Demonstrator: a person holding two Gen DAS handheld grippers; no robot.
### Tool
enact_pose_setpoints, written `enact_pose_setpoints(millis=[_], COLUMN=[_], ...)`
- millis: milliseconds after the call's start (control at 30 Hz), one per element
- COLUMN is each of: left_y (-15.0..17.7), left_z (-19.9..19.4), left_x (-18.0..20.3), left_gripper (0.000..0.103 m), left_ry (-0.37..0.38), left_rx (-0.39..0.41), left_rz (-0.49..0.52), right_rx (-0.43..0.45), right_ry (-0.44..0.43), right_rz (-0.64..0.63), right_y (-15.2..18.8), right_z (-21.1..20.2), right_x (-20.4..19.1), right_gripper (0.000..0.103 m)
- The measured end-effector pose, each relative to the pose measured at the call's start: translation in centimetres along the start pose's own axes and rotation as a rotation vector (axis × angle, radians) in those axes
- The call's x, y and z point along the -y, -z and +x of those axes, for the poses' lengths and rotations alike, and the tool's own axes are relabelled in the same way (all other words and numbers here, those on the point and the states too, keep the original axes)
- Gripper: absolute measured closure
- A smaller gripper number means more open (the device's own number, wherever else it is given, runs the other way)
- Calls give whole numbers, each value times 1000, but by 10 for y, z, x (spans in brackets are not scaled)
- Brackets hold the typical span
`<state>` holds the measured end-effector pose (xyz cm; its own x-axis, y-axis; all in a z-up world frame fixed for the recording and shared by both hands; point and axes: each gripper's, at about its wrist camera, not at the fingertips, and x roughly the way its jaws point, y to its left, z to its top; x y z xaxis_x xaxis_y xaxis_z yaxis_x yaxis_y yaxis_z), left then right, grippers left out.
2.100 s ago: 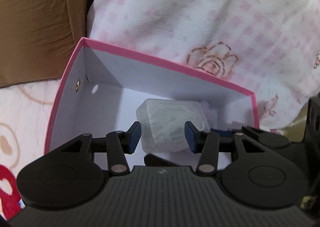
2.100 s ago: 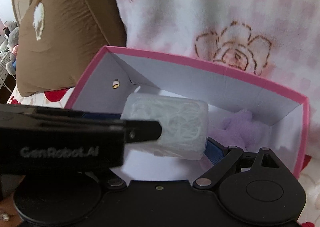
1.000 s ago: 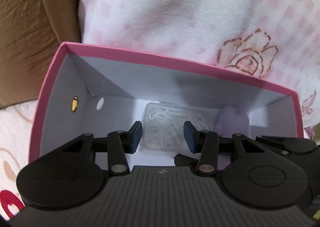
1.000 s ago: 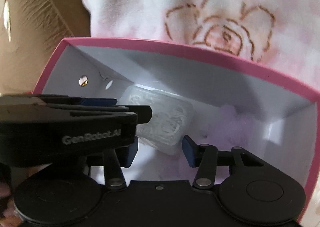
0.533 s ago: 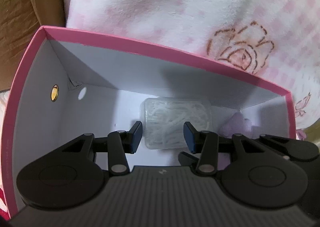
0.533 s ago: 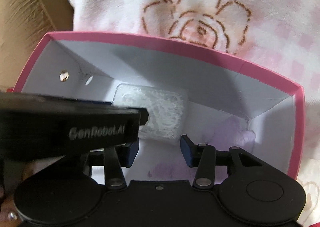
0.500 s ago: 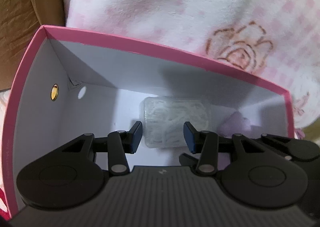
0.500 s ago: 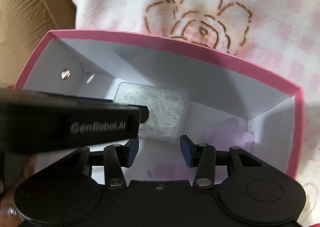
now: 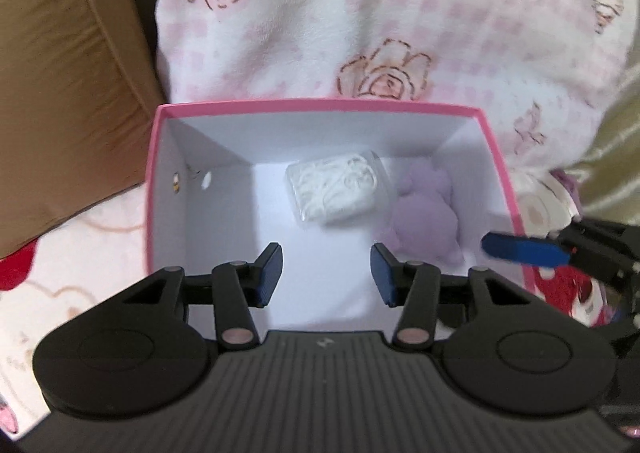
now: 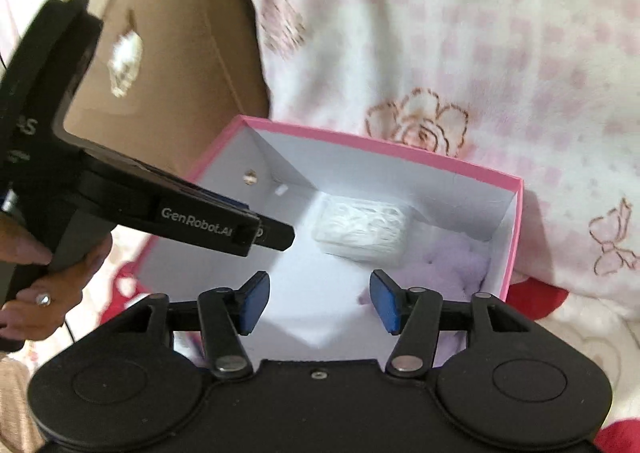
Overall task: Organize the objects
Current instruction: 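Lower the floss box into the pink box and open the left gripper, then withdraw the left gripper and move it to the blue-and-white wipe pack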
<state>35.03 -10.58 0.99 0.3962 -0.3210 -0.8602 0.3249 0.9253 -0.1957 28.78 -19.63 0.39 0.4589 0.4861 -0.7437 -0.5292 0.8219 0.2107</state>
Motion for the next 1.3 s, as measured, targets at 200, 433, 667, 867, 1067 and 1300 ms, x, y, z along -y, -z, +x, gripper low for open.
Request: enact_pose_setpoints(millis=[200, 433, 667, 867, 1067, 1300], left_y=[27, 55, 79, 100, 118, 140], left_z=[-37, -84, -120, -144, -157, -167], left_x=[6, 7, 0, -2, -9, -19], left_gripper=[54, 54, 52, 49, 46, 36], left_ry=[2, 41, 65, 73, 77, 116], left_rx=[1, 14, 44, 58, 65, 99], left_rz=[43, 75, 88, 136, 166, 221], right_rx=[107, 149, 140, 100, 60, 47], right_ry=[9, 46, 66, 91, 92, 23], right_rz=[-22, -60, -89, -103, -82, -30], right_y=[15, 33, 43, 55, 63, 76], right_z=[-42, -77, -103, -113, -122, -126], right_x=[-21, -49, -81, -107, -117, -125], right_gripper=[37, 36, 32, 31, 29, 19])
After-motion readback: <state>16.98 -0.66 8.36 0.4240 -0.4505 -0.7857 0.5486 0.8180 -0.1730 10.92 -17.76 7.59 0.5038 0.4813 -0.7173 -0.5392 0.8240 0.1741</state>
